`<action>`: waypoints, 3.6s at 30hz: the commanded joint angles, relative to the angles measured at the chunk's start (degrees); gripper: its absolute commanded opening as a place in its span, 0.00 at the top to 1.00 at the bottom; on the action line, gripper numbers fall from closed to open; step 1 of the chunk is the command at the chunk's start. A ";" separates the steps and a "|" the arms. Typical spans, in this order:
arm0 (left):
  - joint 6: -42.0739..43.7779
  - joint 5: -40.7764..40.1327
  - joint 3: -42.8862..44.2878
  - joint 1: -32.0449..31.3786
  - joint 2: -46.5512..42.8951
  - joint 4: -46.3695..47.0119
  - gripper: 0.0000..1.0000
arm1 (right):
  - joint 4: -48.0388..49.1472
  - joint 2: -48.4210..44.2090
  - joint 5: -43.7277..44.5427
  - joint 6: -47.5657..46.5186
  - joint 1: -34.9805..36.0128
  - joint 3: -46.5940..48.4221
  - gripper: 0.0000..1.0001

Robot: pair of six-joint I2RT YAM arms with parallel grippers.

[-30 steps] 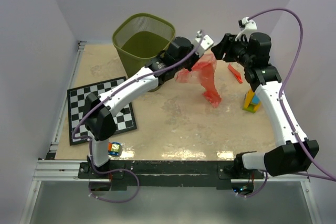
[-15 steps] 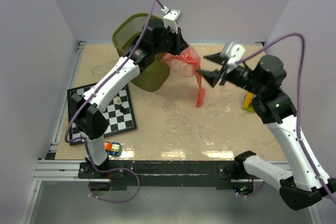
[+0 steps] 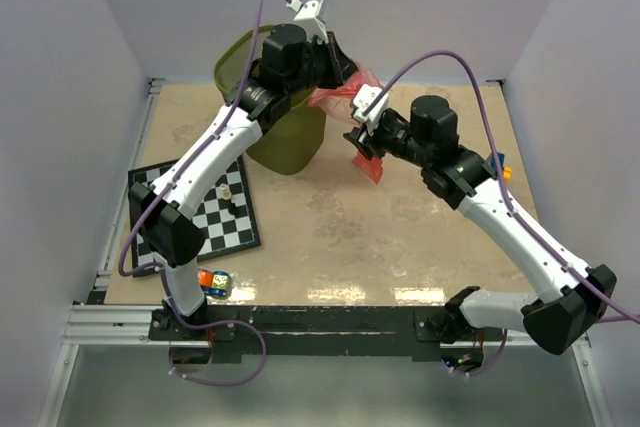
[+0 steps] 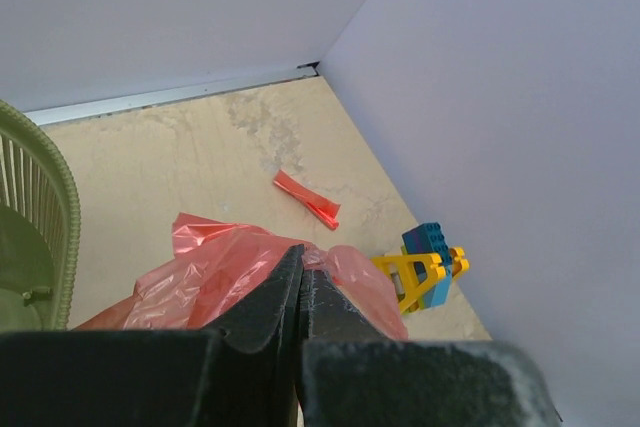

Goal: Put the trash bags into the trash bin

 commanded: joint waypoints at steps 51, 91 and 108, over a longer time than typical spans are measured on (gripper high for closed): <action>0.78 -3.66 -5.69 7.19 -10.04 2.75 1.00 | -3.13 -8.36 8.66 6.12 0.69 -13.90 1.00; 2.28 11.81 -12.28 6.75 -12.68 6.27 1.00 | 16.28 6.04 20.51 25.10 0.43 3.14 0.31; 0.61 18.57 -12.63 6.66 -13.38 7.67 1.00 | 22.34 7.10 19.29 22.64 -0.01 -4.42 0.47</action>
